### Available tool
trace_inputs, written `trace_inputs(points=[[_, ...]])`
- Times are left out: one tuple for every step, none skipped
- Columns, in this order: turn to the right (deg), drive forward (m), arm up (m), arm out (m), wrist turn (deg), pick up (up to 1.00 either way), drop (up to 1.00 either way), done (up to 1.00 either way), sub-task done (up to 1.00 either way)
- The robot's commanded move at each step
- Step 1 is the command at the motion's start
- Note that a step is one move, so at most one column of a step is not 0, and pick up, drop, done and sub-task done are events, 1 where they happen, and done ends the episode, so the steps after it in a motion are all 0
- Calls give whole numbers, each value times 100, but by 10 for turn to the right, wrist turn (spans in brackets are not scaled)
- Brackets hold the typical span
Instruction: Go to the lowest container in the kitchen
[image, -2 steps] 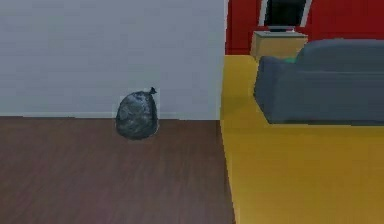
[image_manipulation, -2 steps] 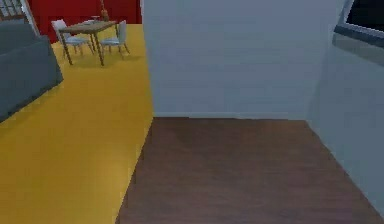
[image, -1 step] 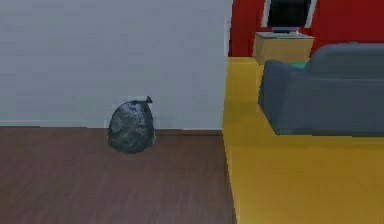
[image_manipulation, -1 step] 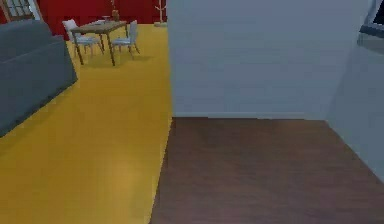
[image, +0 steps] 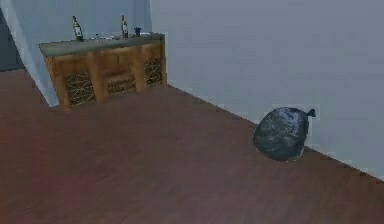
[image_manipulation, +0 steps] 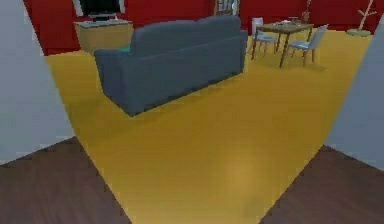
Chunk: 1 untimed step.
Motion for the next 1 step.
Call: trace_inputs(points=[[-360, 0, 0, 0, 0, 0, 0, 0, 0]])
